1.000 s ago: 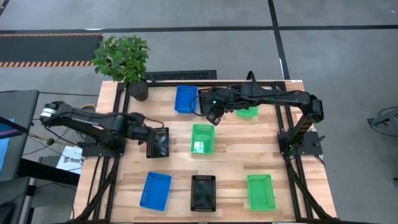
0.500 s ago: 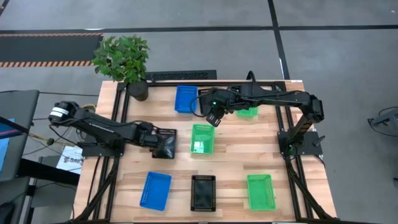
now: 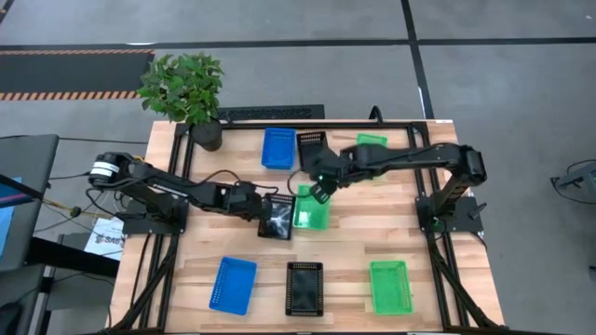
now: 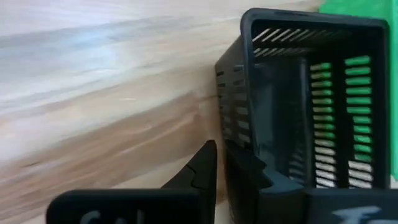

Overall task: Stack baskets by color
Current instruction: Stack the middle green bin on the top green bin

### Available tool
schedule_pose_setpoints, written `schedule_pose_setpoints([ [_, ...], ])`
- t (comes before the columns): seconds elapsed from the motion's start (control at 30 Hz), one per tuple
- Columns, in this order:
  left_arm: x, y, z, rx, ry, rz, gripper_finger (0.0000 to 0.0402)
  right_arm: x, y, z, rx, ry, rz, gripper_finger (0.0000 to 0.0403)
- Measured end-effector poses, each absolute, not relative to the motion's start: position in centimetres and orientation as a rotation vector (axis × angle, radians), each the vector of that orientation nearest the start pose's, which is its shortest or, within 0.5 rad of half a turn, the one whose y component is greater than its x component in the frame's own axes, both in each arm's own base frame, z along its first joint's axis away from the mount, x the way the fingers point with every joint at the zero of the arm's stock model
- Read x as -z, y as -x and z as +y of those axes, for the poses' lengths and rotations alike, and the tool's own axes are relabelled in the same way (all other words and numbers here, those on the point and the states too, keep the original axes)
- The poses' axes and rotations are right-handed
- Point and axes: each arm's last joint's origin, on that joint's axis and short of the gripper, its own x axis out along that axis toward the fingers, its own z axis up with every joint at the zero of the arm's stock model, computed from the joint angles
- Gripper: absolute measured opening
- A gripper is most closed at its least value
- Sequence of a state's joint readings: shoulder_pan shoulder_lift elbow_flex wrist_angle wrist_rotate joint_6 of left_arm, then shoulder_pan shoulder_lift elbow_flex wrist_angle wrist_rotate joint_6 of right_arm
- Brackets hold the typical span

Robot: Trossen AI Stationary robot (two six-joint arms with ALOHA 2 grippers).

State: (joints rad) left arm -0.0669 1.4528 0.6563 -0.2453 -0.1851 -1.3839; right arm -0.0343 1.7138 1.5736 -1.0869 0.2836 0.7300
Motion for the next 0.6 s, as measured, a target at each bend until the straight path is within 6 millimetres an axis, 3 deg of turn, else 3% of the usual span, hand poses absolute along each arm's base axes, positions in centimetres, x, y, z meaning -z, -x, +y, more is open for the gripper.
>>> schedule_pose_setpoints([
  [0.17,-15.4,-25.8,-1.1,-0.720,1.126,0.715,0.0004,-25.9,-33.4,-0.5,0.792,-0.591,1.091,0.0202],
  [0.4,-15.5,-26.0,-1.0,-0.704,1.134,0.703,0.0001,-22.0,-32.7,0.5,0.835,-0.735,1.095,0.0216],
  [0.6,-15.5,-26.0,-1.0,-0.681,1.110,0.714,0.0000,-20.6,-32.1,0.5,0.863,-0.779,1.113,0.0213],
])
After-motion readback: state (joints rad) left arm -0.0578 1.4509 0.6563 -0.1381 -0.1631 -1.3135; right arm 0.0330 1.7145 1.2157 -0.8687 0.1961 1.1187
